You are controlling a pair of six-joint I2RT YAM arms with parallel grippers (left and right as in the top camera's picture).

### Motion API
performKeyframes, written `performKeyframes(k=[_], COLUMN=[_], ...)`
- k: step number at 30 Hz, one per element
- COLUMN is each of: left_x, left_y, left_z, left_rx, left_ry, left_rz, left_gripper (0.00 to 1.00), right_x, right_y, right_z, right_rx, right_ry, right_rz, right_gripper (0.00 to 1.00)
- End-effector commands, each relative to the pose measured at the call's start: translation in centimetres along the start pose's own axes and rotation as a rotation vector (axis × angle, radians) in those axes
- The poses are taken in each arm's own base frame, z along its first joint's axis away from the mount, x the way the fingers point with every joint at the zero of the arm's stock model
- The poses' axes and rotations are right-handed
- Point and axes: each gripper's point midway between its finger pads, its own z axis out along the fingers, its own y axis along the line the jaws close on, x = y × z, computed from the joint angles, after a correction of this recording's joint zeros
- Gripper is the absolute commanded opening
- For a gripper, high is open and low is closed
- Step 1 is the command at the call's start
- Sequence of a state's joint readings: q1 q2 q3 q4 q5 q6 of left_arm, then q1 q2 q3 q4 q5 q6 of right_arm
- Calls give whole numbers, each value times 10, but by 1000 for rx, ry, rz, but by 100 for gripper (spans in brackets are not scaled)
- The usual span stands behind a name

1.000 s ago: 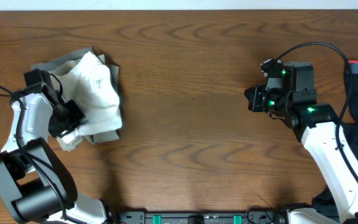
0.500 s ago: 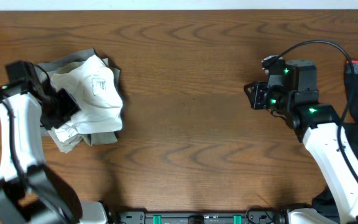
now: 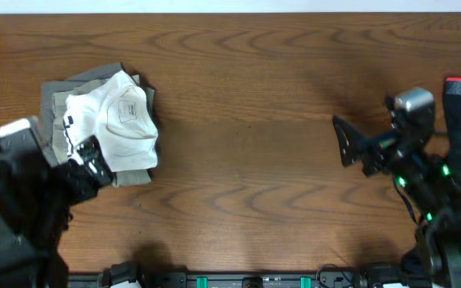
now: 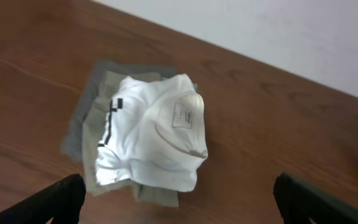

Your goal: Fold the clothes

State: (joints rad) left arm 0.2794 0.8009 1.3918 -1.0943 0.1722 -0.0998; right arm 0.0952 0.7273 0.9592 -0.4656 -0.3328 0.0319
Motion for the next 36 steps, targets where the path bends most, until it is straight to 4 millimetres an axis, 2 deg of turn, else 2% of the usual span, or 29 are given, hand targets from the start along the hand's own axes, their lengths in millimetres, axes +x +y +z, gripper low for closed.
performKeyframes(k=[1, 4, 6, 10, 14, 20, 23, 27, 31, 36], left_x=[18, 22, 16, 17, 17, 17, 17, 17, 17, 17], left_y=[9, 9, 5, 5, 5, 5, 5, 5, 5, 5], left_z=[6, 10, 14, 18, 19, 19, 19, 19, 19, 19], left_rx=[-36, -32, -10, -13, -13, -13, -13, -13, -13, -13], left_ry=[40, 53, 37, 53, 55, 55, 55, 55, 55, 55], left_rz=[12, 6, -23, -25, -25, -25, -25, -25, -25, -25], left_gripper=[98, 98, 98, 98, 98, 98, 98, 98, 98, 98], right_x=[-2, 2, 7, 23, 29, 29, 34, 26, 23, 54], right_y=[-3, -2, -2, -2, 1, 27, 16, 3, -27, -61], right_z=[-15, -21, -21, -22, -22, -23, -23, -22, -26, -39], right_rx=[42, 48, 48, 48, 32, -114, -49, 19, 200, 404], right_ry=[-16, -7, 16, 80, 102, 109, 125, 92, 60, 11], right_rz=[-29, -26, -18, 4, 14, 137, 113, 98, 83, 70], right_gripper=[99, 99, 99, 99, 99, 99, 99, 99, 99, 99])
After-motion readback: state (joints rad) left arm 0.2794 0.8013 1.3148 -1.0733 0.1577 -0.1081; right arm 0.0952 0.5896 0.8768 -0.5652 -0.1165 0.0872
